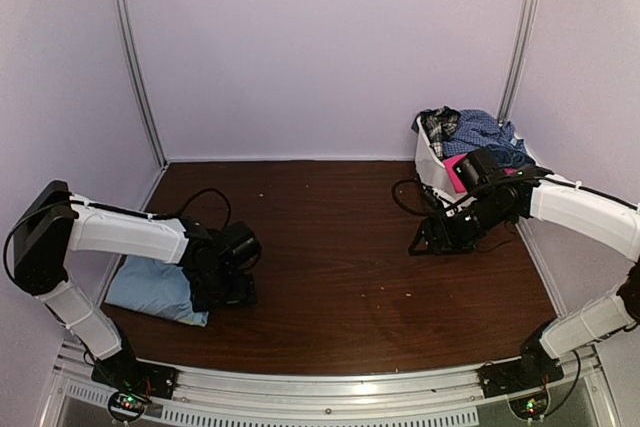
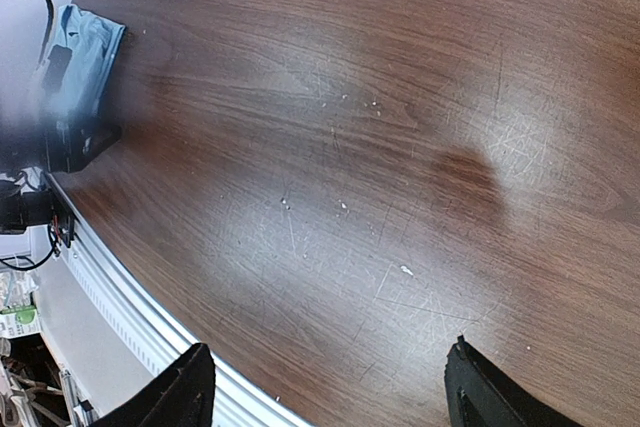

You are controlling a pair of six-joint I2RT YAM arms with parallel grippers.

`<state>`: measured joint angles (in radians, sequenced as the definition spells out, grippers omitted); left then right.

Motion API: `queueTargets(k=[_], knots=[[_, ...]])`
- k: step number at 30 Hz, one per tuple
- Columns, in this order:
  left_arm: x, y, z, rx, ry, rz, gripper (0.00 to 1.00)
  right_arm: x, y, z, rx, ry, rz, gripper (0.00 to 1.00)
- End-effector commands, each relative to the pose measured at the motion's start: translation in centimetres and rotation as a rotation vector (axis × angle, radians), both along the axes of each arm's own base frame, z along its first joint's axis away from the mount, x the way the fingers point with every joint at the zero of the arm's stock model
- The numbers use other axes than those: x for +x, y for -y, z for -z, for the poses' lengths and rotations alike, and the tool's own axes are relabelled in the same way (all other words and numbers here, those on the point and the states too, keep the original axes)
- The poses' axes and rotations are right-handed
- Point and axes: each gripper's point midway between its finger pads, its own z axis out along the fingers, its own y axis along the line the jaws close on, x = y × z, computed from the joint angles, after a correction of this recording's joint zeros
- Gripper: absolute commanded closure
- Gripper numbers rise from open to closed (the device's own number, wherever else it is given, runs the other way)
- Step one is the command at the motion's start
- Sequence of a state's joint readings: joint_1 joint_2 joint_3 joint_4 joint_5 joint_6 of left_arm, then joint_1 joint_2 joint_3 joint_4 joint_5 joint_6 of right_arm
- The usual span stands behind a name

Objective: Fold and stack the mixed laundry pile
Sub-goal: Move the square folded T-shirt to the corner of the board.

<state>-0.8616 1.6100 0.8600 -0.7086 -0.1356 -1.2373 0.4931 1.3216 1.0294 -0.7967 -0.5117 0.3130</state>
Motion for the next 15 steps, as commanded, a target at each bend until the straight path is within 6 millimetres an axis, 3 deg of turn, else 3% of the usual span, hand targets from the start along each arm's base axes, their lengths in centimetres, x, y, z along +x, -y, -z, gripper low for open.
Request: queueTargets(k=[1,5,9,11,15], knots=[[-0.3,-3.3,1.6,0.056,-0.037,-0.029,0.06,0.0,0.0,0.0,0.012,0.001,-0.005,0.2],[1.7,-3.3,1.5,0.053,-0.012,0.003,0.06,0.1,0.0,0.0,0.009,0.004,-0.003,0.2],[4.5,-1.8,-0.1,0.019,0.058,0.069,0.03,0.8,0.3,-0.7,-0.001,0.027,-0.001,0.2],[6.4,0.6,-2.4,-0.044,0.137,0.149,0.02,2.1,1.0,-2.2,0.003,0.07,0.012,0.18],[10.2,5.3,-9.1,-0.118,0.327,0.325,0.02,6.6,3.3,-6.9,0.086,0.178,0.094,0.16]])
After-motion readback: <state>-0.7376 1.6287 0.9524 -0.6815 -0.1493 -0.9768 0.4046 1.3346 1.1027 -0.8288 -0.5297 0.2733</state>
